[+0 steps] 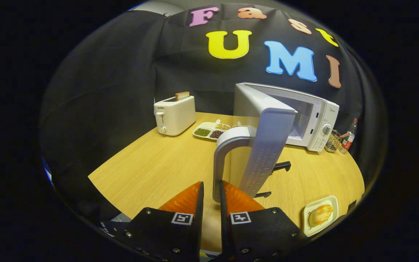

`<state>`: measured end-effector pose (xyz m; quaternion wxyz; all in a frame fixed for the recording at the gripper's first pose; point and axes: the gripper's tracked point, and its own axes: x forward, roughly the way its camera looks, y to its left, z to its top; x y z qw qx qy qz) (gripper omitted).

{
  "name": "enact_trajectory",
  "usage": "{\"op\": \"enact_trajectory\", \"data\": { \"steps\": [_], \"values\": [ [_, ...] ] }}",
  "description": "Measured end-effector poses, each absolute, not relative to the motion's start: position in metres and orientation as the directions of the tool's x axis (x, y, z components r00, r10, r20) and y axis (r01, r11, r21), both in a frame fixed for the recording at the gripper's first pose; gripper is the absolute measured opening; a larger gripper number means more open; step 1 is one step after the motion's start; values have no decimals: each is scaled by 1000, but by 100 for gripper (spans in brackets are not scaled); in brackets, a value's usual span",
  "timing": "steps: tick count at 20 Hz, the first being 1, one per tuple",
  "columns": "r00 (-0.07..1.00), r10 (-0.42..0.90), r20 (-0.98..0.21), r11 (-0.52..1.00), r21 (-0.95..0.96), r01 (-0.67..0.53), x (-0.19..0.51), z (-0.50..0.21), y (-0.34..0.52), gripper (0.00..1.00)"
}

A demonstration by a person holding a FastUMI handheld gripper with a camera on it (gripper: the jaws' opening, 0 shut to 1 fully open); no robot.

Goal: Open the microwave, put the food inside, and close the microwave door.

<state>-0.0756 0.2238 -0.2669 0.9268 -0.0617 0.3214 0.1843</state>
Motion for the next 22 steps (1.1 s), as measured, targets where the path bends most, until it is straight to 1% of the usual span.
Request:
{"op": "enact_trajectory", "data": {
  "steps": [2,5,10,12,13,15,16,17,19,22],
  "values": [
    [715,332,-615,913,20,-407,-77,-268,231,23],
    [669,433,-604,871,88,-484,-83,-265,254,23],
    [602,624,-499,750,165,-641,-107,-214,282,23],
    [596,675,-436,714,182,-676,-113,-181,283,31],
    [600,692,-401,703,185,-686,-113,-163,280,45],
    [628,697,-347,707,184,-683,-104,-135,267,88],
    [648,690,-321,717,180,-674,-99,-123,255,97],
    [670,678,-300,730,174,-661,-91,-113,246,99],
    [715,644,-271,763,161,-626,-80,-97,223,99],
    [767,583,-268,811,143,-567,-58,-93,183,99]
  ]
}}
